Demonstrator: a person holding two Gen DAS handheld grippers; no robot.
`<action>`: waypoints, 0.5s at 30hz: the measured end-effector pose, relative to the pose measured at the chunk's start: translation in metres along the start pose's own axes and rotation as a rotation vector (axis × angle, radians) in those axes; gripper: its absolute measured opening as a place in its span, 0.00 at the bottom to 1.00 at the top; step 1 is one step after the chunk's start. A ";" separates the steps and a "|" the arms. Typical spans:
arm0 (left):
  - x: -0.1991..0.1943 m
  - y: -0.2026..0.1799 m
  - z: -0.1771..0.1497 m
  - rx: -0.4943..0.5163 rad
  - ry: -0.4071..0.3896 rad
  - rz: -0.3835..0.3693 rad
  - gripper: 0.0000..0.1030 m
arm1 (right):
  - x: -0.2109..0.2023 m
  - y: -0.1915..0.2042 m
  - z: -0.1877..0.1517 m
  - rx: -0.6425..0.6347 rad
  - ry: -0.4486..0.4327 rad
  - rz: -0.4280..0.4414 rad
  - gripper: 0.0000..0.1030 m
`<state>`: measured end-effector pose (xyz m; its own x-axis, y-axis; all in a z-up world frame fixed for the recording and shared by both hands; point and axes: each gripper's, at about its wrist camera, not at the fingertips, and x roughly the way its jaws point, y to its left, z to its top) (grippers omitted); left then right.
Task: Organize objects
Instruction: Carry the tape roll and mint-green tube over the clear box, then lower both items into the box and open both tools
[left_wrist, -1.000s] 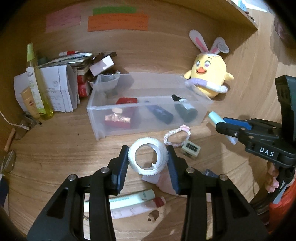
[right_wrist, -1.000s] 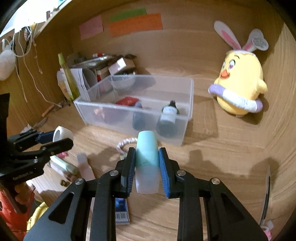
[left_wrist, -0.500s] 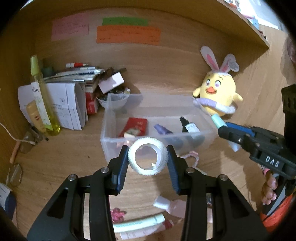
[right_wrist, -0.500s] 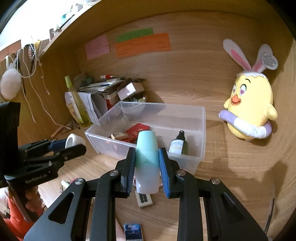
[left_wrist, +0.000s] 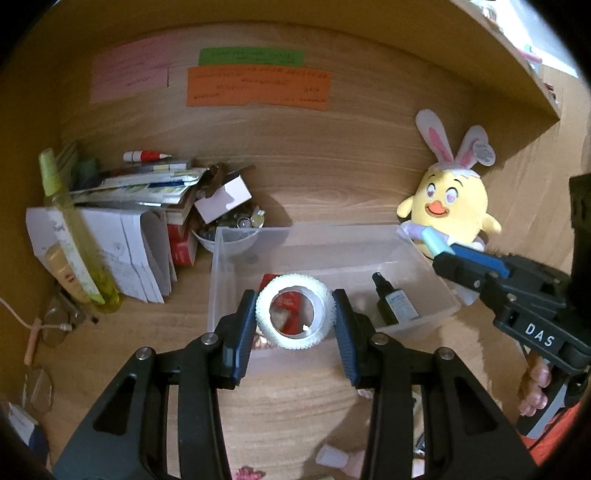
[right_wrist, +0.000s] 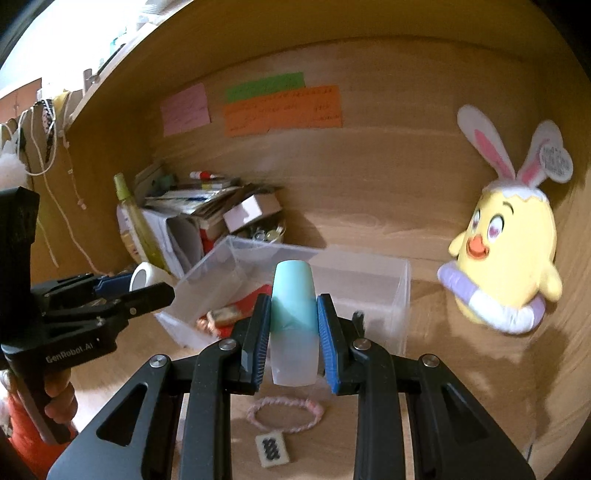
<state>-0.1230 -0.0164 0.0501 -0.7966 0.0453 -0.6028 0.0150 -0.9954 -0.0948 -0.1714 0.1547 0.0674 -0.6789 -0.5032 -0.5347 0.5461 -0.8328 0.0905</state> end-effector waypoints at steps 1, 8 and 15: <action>0.003 0.000 0.002 0.001 0.003 0.002 0.39 | 0.002 0.000 0.003 -0.005 -0.003 -0.008 0.22; 0.027 -0.001 0.016 -0.002 0.027 0.003 0.39 | 0.025 -0.007 0.017 -0.007 0.026 -0.029 0.22; 0.062 -0.003 0.014 0.003 0.104 -0.008 0.39 | 0.062 -0.015 0.003 0.012 0.116 -0.024 0.22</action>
<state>-0.1805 -0.0121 0.0240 -0.7297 0.0620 -0.6810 0.0066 -0.9952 -0.0977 -0.2232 0.1352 0.0355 -0.6298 -0.4539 -0.6304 0.5243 -0.8471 0.0862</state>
